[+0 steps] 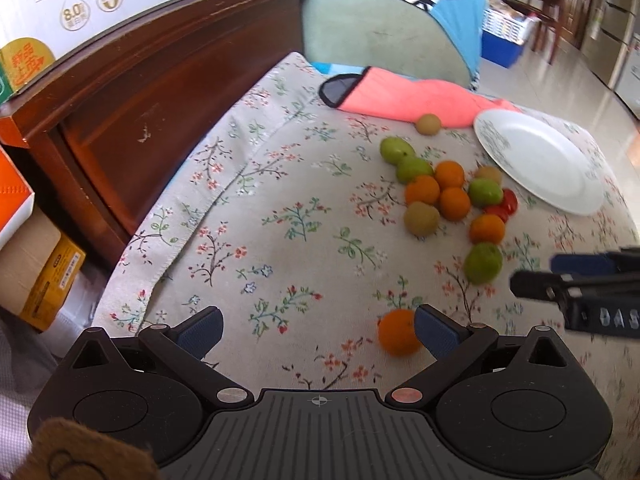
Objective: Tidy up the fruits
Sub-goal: 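Close left tool on the tangerine while right tool closes on the green apple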
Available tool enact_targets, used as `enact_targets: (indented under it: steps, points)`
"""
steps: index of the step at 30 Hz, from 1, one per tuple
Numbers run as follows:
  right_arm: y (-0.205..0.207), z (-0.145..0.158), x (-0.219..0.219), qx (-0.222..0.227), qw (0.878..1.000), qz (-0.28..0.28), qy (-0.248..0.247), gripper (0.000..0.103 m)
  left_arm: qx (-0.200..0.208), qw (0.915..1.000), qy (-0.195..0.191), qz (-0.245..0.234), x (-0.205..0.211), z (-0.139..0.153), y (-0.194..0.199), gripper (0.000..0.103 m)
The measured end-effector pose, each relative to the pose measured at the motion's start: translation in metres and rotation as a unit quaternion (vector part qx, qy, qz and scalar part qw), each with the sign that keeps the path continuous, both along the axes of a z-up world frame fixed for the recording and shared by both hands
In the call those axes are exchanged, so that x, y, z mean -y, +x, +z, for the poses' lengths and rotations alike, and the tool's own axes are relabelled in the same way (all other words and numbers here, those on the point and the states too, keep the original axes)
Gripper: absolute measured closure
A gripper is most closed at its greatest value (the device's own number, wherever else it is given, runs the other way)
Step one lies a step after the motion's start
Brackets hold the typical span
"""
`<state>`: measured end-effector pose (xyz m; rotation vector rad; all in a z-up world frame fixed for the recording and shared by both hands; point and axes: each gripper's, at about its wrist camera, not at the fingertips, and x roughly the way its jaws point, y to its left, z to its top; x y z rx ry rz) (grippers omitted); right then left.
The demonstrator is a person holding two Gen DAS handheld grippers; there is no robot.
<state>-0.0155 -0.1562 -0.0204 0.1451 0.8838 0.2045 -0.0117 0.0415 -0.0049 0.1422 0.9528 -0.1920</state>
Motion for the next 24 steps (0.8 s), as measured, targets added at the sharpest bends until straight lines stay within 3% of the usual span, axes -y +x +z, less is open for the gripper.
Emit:
enact_targets:
  steps: [10, 18, 22, 24]
  points:
    - [0.012, -0.008, -0.01, 0.003, 1.0, 0.017, 0.02, 0.05, -0.001, 0.9976, 0.004, -0.069, 0.018, -0.012, -0.012, 0.012]
    - [0.021, -0.013, -0.015, 0.004, 1.0, 0.021, 0.021, 0.05, -0.008, 0.997, -0.019, -0.074, 0.021, -0.018, -0.009, 0.04]
    - [0.024, -0.017, -0.019, 0.002, 0.999, 0.026, 0.02, 0.058, -0.008, 0.9971, -0.026, -0.071, 0.021, -0.021, -0.007, 0.047]
    - [0.026, -0.019, -0.019, 0.0, 0.999, 0.024, 0.022, 0.061, -0.011, 0.997, -0.025, -0.073, 0.022, -0.024, -0.006, 0.056]
